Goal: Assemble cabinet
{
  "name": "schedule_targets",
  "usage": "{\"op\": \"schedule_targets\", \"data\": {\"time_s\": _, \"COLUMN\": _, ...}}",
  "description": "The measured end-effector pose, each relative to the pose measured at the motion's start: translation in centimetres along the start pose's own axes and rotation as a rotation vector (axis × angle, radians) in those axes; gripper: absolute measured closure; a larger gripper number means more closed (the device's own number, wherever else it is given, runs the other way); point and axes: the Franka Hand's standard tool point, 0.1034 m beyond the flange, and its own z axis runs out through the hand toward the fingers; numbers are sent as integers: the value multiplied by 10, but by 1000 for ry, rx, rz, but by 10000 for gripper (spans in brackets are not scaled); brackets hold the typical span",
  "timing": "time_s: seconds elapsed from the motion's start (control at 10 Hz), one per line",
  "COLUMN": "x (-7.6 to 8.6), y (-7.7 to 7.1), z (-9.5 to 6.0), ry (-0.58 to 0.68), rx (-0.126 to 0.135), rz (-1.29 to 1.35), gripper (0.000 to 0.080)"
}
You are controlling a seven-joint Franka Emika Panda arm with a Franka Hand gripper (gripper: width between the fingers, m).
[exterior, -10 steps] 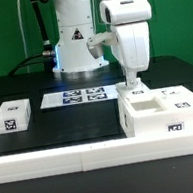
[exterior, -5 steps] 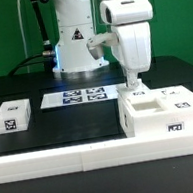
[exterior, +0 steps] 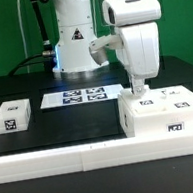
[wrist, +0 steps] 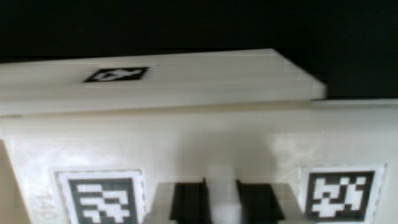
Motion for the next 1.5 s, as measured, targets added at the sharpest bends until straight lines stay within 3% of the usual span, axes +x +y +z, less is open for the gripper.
{"op": "schedule_targets", "data": {"time_s": 0.3, "x": 0, "y": 23, "z": 1, "ry": 8, "rx": -21, "rz": 9, "gripper": 728}}
{"op": "schedule_targets", "data": {"time_s": 0.7, "x": -1, "y": 22, "z": 1, "ry": 2, "rx": -3, "rz": 14, "gripper": 727}}
{"op": "schedule_targets", "data": {"time_s": 0.8, "x": -1, "y": 21, "z": 1, "ry": 3, "rx": -2, "rz": 14, "gripper": 646}}
{"op": "schedule_targets", "data": {"time_s": 0.9, "x": -1, "y": 21, "z": 1, "ry": 3, "rx": -2, "rz": 14, "gripper": 510}}
{"op": "schedule_targets", "data": {"time_s": 1.0, "x": -1, "y": 21, "z": 2, "ry": 3, "rx": -1, "rz": 14, "gripper": 510}}
{"op": "schedule_targets", "data": {"time_s": 1.2, "x": -1, "y": 21, "z": 2, "ry": 3, "rx": -1, "rz": 14, "gripper": 192}}
{"op": "schedule_targets", "data": {"time_s": 1.3, "x": -1, "y": 21, "z": 2, "ry": 3, "rx": -1, "rz": 14, "gripper": 192}}
{"op": "schedule_targets", "data": {"time_s": 1.4, "x": -1, "y": 21, "z": 2, "ry": 3, "rx": -1, "rz": 14, "gripper": 47}}
{"op": "schedule_targets", "data": {"time_s": 1.5, "x": -1, "y": 21, "z": 2, "ry": 3, "rx": 0, "rz": 14, "gripper": 14}}
